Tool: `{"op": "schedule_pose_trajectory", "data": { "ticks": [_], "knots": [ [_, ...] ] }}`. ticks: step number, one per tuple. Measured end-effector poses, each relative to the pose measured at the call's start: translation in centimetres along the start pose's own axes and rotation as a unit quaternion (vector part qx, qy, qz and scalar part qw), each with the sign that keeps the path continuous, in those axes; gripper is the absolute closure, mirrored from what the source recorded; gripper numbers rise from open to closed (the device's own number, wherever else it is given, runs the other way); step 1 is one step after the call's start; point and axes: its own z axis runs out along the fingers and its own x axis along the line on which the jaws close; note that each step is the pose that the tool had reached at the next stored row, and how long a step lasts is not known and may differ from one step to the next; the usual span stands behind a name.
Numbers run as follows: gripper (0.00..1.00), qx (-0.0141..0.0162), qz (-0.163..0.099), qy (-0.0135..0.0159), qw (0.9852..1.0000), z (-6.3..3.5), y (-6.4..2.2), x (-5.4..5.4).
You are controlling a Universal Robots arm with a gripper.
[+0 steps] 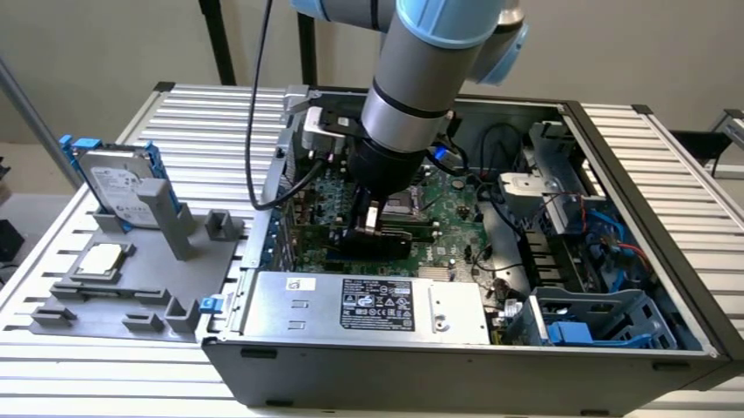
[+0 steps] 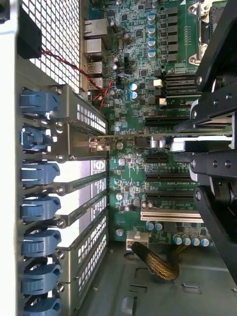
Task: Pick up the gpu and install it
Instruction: 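Insert the gpu into the slot, then press down on the gpu until it lock into place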
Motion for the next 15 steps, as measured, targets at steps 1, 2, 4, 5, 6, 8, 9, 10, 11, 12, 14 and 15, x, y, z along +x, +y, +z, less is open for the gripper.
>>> {"op": "schedule_pose_trajectory", "data": {
  "ticks": [1,2,4,5,6,8,9,10,11,12,14,15],
  "knots": [
    [0.74,-0.0002,0.0,-0.0004,1.0,-0.04,0.03,0.0],
    [0.72,0.0,0.0,-0.0006,1.0,-0.19,0.07,0.0],
    [0.65,-0.0002,0.0,0.0001,1.0,-1.1,0.26,0.0],
    [0.65,-0.0001,0.0,-0.0001,1.0,-1.5,0.35,0.0],
    [0.65,-0.0002,0.0,0.0001,1.0,-1.96,0.46,0.0],
    [0.65,-0.0002,0.0,0.0001,1.0,-2.84,0.66,0.0],
    [0.65,-0.0001,0.0,0.0,1.0,-3.27,0.76,0.0],
    [0.65,-0.0002,0.0,0.0001,1.0,-3.73,0.87,0.0],
    [0.65,-0.0002,0.0,0.0001,1.0,-4.19,0.97,0.0],
    [0.65,-0.0001,0.0,-0.0001,1.0,-4.63,1.08,0.0],
    [0.68,0.0009,0.0,0.0,1.0,-5.31,1.23,0.0],
    [0.75,0.0018,0.0,0.0,1.0,-5.59,1.29,0.0]
  ]
}}
